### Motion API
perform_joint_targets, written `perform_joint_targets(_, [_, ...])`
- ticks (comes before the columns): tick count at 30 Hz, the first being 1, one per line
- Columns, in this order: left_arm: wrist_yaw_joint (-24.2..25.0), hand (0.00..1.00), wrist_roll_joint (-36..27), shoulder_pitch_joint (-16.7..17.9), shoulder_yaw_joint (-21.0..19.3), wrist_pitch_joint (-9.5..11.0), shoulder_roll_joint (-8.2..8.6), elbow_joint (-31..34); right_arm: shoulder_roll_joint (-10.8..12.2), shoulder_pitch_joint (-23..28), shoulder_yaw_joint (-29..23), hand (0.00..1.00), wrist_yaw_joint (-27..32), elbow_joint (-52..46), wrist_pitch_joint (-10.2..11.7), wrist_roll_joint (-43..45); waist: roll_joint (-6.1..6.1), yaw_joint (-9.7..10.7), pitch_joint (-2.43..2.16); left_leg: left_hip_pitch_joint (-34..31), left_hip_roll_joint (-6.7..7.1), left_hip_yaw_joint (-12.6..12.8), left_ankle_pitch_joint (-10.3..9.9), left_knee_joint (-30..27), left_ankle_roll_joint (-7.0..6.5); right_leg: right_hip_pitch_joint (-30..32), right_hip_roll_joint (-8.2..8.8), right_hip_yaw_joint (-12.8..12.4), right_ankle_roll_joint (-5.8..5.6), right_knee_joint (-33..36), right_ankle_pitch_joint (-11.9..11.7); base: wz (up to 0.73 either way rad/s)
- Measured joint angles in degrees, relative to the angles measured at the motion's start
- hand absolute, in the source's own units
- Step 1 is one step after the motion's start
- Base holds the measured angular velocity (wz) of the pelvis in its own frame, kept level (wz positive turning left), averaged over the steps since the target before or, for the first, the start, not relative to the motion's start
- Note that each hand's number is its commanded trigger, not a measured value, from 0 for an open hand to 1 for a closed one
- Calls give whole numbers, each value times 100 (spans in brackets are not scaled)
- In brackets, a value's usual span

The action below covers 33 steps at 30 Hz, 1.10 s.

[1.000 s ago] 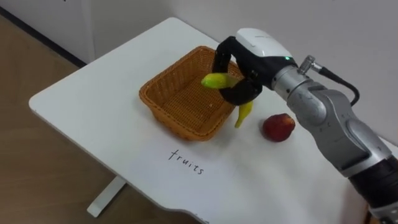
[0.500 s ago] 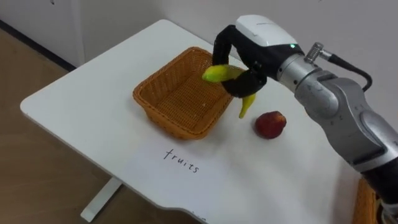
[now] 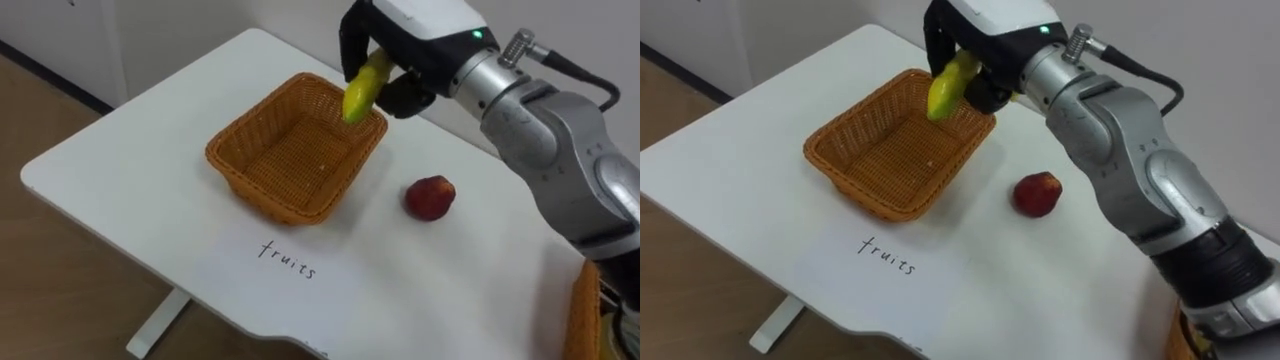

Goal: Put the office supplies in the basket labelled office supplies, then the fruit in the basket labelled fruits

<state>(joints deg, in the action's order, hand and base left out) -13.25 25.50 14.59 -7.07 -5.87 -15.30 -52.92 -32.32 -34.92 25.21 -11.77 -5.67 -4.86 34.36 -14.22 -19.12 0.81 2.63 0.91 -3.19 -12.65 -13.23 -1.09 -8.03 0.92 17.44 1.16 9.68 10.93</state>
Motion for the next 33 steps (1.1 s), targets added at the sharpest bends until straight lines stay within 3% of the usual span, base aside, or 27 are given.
perform_joint_targets(7, [-7,0,-20,35,59,2,-23,3,45,-1,97,100,138,-220,-13,-48,-50,-53,-38,92,-10,-29,18,64,23,-48,-16,4,1,-1,1,1])
perform_joint_targets(14, [-23,0,-12,9,169,-7,9,-22,550,-3,241,100,310,61,-29,-36,-61,-176,-30,165,3,-104,20,137,22,-141,-8,152,-1,-4,0,5])
perform_joint_targets(18, [-15,0,-8,20,170,-19,12,-24,658,-2,241,100,388,301,-26,-39,-27,-211,-3,132,26,-180,26,130,12,-139,4,180,-1,-6,0,11])
perform_joint_targets(19, [-5,0,-8,21,172,-19,15,-23,665,-2,241,94,428,349,-27,-38,-7,-235,12,113,32,-189,29,130,8,-122,8,184,-1,-6,0,0])
perform_joint_targets(20, [9,0,-9,22,172,-19,12,-21,668,-2,241,62,475,407,-18,-41,9,-262,27,96,36,-188,29,130,7,-103,9,181,-1,-9,1,0])
perform_joint_targets(21, [18,0,-8,22,170,-19,11,-21,676,-2,241,46,490,450,-15,-40,18,-271,35,95,37,-190,29,132,7,-101,11,184,-1,-9,1,0])
perform_joint_targets(23, [35,0,-8,19,166,-20,5,3,692,-2,303,0,522,583,-40,-41,23,-330,39,84,36,-190,29,156,5,-72,12,194,-4,-10,3,0])
perform_joint_targets(33, [45,0,-11,-100,164,-22,12,11,770,3,798,0,518,1409,-48,-78,-4,-476,37,-2,38,-193,37,153,-7,13,18,232,-5,-17,3,3])
